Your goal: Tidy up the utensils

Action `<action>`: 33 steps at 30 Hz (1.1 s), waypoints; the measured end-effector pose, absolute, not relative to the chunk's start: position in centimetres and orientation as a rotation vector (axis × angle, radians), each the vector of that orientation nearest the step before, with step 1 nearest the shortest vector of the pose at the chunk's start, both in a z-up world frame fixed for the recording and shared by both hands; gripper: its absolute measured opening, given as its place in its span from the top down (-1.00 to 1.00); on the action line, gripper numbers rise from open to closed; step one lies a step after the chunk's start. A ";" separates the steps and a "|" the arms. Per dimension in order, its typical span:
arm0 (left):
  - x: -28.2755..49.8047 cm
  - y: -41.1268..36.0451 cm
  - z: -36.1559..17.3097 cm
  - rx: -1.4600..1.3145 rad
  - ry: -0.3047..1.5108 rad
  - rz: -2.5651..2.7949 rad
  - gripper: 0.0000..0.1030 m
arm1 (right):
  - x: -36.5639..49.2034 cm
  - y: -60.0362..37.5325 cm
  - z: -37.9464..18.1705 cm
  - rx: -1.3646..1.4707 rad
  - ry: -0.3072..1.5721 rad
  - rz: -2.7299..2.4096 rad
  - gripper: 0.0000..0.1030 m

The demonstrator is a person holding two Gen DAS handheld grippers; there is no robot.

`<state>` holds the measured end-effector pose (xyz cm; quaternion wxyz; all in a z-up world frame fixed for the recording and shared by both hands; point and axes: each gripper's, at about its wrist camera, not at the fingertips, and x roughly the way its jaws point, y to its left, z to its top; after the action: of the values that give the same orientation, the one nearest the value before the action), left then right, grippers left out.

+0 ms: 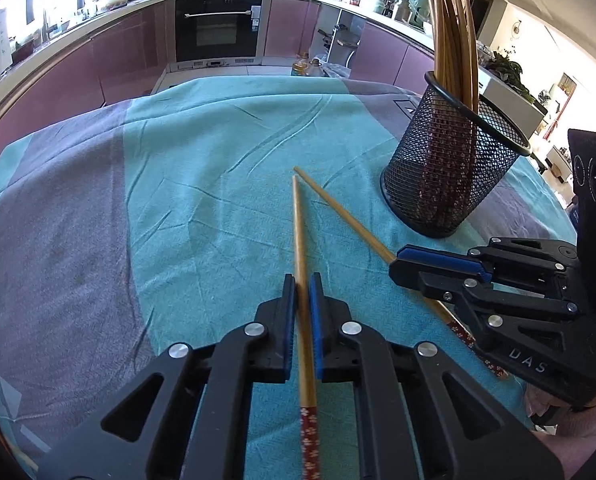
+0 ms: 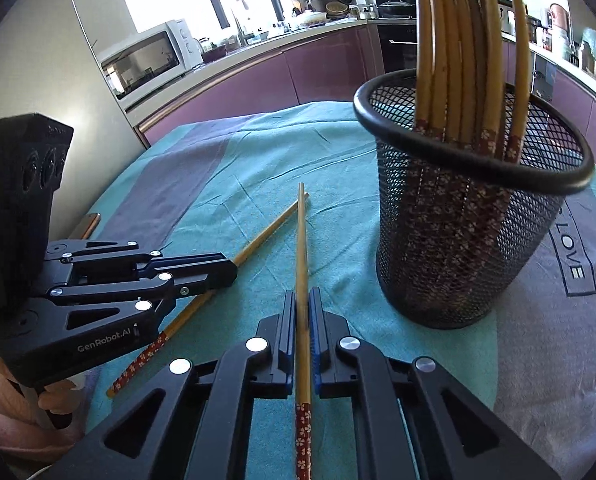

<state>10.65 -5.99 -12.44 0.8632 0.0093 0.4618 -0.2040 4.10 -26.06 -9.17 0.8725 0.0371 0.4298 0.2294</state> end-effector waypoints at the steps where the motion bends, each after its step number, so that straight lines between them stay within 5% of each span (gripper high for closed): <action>1: 10.5 -6.1 -12.4 0.020 0.967 -0.429 0.85 | 4.1 -26.1 -9.1 0.081 0.896 0.483 0.89; 33: 9.1 -7.7 -9.7 0.032 0.909 -0.471 0.86 | 1.4 -27.9 -5.2 0.141 0.771 0.544 0.89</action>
<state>9.10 -7.67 -9.74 0.8717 0.0154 0.4348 -0.2255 1.36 -27.92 -5.19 0.8884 0.0681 0.3709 0.2617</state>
